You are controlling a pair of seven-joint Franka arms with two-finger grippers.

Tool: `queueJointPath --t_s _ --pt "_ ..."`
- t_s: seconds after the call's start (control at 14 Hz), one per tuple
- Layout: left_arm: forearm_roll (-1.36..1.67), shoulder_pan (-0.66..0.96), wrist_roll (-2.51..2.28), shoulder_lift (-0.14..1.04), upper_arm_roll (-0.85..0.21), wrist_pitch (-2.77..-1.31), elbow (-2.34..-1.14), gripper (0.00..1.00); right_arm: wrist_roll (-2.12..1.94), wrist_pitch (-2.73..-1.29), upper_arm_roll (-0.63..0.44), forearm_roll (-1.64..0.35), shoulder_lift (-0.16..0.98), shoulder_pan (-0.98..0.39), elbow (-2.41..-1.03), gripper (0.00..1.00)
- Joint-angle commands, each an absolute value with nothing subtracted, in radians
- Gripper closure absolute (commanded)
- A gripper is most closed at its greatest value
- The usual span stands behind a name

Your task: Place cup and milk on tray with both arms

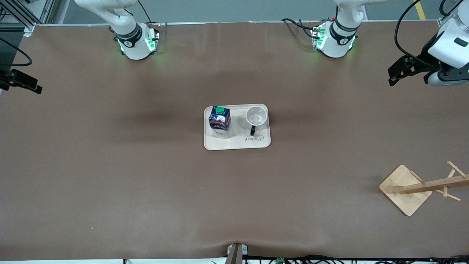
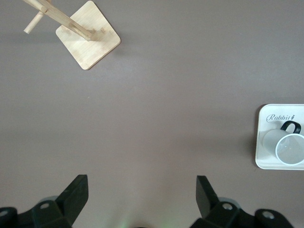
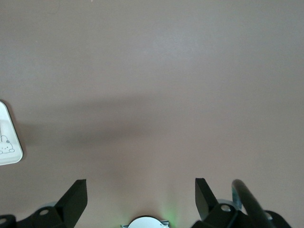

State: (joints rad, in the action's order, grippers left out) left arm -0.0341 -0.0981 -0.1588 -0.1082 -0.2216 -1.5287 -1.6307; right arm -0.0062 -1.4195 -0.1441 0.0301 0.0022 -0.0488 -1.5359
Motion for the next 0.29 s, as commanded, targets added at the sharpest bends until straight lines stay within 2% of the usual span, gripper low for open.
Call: queueJointPath --t_s 0.0,0.21 --pt "-0.017 -0.097 -0.163 -0.095 -0.222 -1.516 -1.609 0.00 -0.011 -1.407 -0.135 0.066 0.020 -0.086 -1.500 0.00" --pt "-0.017 -0.094 -0.166 -0.092 -0.224 -1.509 -1.597 0.00 -0.012 -1.398 -0.136 0.052 0.018 -0.084 -1.427 0.00"
